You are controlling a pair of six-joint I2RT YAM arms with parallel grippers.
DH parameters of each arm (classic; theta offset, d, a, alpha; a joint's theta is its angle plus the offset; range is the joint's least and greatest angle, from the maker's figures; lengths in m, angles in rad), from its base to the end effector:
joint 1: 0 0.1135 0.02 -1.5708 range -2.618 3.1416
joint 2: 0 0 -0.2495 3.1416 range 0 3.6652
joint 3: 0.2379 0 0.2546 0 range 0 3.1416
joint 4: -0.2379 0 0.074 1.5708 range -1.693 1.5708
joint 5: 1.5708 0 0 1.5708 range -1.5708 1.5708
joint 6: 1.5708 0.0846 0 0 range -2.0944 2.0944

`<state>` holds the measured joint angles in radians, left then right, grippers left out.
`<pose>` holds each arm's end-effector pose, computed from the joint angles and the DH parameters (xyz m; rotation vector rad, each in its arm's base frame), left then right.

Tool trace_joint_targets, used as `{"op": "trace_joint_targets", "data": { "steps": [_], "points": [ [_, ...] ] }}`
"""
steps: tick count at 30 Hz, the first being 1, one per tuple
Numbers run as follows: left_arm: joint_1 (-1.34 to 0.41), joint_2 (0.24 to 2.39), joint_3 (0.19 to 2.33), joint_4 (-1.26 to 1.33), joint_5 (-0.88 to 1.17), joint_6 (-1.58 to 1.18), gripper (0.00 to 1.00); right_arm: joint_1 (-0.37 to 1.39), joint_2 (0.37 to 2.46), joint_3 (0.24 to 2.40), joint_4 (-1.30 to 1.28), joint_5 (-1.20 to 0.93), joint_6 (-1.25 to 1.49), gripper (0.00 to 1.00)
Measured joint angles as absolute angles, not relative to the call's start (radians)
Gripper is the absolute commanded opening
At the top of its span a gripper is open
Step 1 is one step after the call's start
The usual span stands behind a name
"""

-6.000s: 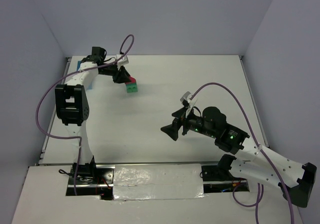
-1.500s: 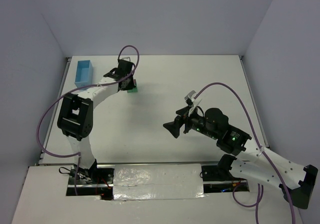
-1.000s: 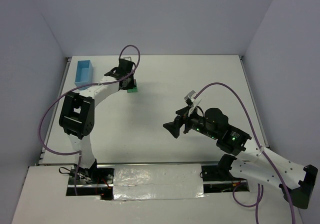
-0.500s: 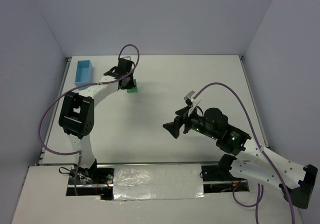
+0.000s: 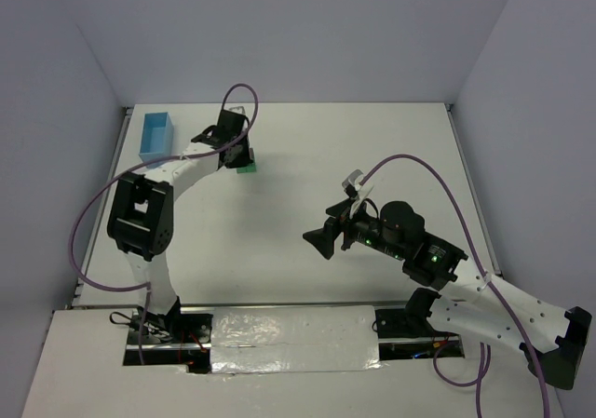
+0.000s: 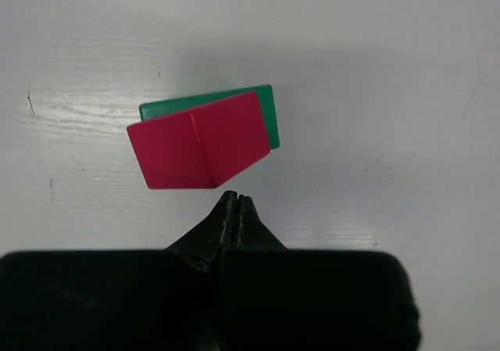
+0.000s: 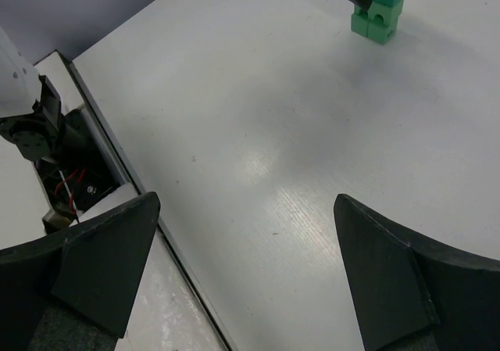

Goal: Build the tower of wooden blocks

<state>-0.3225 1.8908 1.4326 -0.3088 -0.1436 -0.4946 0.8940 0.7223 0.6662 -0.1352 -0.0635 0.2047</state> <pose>0.4406 -0.1345 0.1852 -0.2723 2.3245 -0.2406 0.1453 0.1895 0.2944 -0.6674 1.7163 0.8428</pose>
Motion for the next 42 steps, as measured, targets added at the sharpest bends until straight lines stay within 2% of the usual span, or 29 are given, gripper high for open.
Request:
{"op": "trace_joint_targets", "data": {
  "steps": [5, 8, 16, 21, 27, 42],
  "points": [
    [-0.323, 1.829, 1.349, -0.291, -0.083, -0.494, 0.02, 0.894, 0.724, 0.666, -0.135, -0.067, 0.205, 1.00],
    [-0.323, 1.755, 1.288, -0.279, -0.060, -0.494, 0.00, 0.894, 0.724, 0.666, -0.135, -0.067, 0.205, 1.00],
    [-0.284, 1.569, 1.224, -0.268, -0.162, -0.509, 0.00, 0.894, 0.724, 0.666, -0.135, -0.067, 0.205, 1.00],
    [-0.201, 1.659, 1.284, -0.310, -0.206, -0.535, 0.00, 0.894, 0.724, 0.666, -0.135, -0.067, 0.205, 1.00],
    [-0.194, 1.809, 1.345, -0.351, -0.205, -0.559, 0.00, 0.894, 0.724, 0.666, -0.135, -0.067, 0.205, 1.00],
    [-0.198, 1.905, 1.481, -0.364, -0.156, -0.577, 0.00, 0.894, 0.731, 0.666, -0.135, -0.068, 0.205, 1.00]
  ]
}}
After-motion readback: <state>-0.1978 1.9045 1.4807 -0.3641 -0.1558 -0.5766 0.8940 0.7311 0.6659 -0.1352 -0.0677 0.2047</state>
